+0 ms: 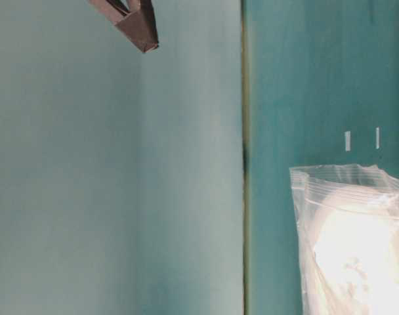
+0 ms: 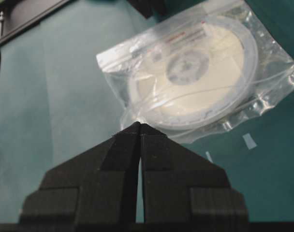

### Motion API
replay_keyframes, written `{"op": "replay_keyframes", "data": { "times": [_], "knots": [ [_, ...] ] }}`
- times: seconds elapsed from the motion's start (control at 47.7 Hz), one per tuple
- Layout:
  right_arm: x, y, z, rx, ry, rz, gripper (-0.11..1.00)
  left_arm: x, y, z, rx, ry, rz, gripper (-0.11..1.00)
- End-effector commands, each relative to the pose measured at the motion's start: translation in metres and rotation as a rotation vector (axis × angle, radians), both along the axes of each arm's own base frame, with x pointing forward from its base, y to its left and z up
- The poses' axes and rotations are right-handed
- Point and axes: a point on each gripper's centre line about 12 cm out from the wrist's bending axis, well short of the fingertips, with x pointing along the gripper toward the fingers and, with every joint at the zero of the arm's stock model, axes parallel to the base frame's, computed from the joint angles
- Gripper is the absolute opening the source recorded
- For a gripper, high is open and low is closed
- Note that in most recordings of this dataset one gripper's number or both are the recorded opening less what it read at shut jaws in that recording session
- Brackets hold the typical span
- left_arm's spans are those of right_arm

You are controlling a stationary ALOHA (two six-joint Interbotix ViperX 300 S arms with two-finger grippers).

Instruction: Take out the reel from the clear zip bag.

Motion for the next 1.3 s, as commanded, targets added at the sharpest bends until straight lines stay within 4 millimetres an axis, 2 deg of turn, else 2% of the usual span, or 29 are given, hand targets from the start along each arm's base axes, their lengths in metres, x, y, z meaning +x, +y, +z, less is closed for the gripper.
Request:
{"op": "replay_keyframes", "data": {
  "times": [0.0, 0.21, 0.776, 1.28],
  "knots": [
    [0.002, -0.001, 0.007, 0.011, -0.025, -0.008, 0.00, 0.008, 0.001, -0.001, 0.002, -0.020, -0.001, 0.89],
    [0.002, -0.001, 0.007, 0.012, -0.027, -0.009, 0.00, 0.020, 0.006, 0.002, 0.010, -0.059, 0.014, 0.85],
    [0.003, -0.001, 0.007, 0.012, -0.022, -0.008, 0.00, 0.025, 0.008, 0.001, 0.029, -0.053, 0.000, 0.68],
    [0.004, 0.001, 0.004, 0.016, -0.008, -0.002, 0.00, 0.027, 0.008, -0.004, 0.042, -0.023, -0.013, 0.18]
  ]
}}
